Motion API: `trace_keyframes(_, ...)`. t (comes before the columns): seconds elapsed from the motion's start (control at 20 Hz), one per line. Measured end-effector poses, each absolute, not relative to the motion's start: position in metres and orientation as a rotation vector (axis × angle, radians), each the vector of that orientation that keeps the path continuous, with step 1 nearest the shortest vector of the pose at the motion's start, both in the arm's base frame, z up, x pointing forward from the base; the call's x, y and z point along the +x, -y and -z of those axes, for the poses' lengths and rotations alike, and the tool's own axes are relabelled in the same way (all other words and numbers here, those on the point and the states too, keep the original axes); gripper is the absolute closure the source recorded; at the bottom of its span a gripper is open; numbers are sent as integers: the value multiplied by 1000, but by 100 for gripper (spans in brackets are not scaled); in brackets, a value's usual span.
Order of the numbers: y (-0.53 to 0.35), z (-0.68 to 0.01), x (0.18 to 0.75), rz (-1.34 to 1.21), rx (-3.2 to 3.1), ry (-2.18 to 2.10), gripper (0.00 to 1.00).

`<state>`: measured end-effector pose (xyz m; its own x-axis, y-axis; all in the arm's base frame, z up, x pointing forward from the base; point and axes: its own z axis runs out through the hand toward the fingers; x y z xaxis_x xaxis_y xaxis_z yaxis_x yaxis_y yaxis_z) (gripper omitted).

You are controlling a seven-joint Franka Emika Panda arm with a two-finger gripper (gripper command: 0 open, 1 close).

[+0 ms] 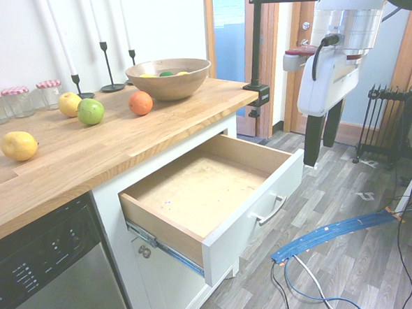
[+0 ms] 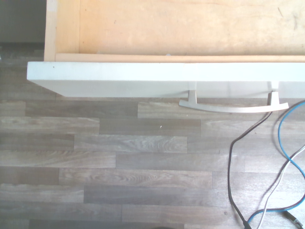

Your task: Close the drawer

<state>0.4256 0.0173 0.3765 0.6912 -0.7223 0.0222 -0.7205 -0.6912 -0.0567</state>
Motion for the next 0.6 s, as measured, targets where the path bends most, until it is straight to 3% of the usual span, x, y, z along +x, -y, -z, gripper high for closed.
trace_keyframes(0.6,6,-335,419,35,-2856,-1245,0)
